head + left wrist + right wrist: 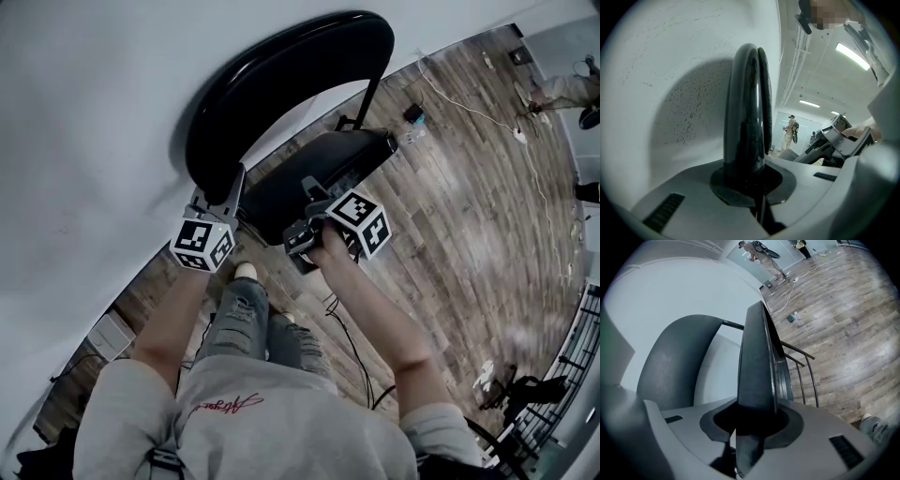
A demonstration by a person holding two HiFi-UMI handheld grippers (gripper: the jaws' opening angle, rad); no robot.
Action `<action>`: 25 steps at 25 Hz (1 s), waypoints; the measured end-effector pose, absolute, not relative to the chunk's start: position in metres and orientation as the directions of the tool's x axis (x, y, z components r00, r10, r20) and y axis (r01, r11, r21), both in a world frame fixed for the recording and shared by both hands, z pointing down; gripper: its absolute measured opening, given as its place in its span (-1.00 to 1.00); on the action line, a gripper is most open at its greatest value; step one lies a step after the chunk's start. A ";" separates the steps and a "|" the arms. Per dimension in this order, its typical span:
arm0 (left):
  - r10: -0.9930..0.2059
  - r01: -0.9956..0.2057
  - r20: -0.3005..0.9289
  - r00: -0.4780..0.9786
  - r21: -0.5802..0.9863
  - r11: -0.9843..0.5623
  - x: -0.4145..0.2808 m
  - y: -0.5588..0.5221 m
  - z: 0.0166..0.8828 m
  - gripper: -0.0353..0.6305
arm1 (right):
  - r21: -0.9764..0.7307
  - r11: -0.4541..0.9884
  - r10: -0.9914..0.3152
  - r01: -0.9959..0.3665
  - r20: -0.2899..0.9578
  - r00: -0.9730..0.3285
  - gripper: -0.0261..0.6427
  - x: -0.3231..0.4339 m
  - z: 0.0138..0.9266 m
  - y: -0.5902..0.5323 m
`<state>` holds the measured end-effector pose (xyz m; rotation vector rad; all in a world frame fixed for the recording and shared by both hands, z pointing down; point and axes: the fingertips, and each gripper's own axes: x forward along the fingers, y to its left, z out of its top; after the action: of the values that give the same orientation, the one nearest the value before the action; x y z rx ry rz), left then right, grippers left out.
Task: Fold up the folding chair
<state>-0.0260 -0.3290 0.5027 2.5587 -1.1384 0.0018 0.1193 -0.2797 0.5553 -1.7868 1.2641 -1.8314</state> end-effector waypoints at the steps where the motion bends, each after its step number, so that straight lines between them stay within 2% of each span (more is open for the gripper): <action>1: -0.724 -0.724 0.139 0.676 0.310 -0.616 -0.027 -0.331 0.504 -0.84 | -0.735 -0.575 -0.725 -0.360 0.661 -0.193 -0.52 0.119 0.555 -0.281; 10: -0.732 -0.733 0.142 0.666 0.305 -0.608 -0.038 -0.345 0.500 -0.84 | -0.689 -0.612 -0.695 -0.387 0.703 -0.153 -0.52 0.107 0.553 -0.292; 19: -0.697 -0.696 0.097 0.711 0.238 -0.677 -0.035 -0.344 0.491 -0.84 | -0.648 -0.666 -0.649 -0.369 0.748 -0.141 -0.52 0.086 0.548 -0.331; 25: -0.688 -0.692 0.110 0.718 0.219 -0.688 -0.036 -0.352 0.495 -0.84 | -0.606 -0.697 -0.613 -0.383 0.781 -0.120 -0.52 0.077 0.552 -0.356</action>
<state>-0.0357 -0.3516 0.4948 2.6795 -1.0958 0.0286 0.0765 -0.3557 0.5517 -1.9555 1.1268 -1.9196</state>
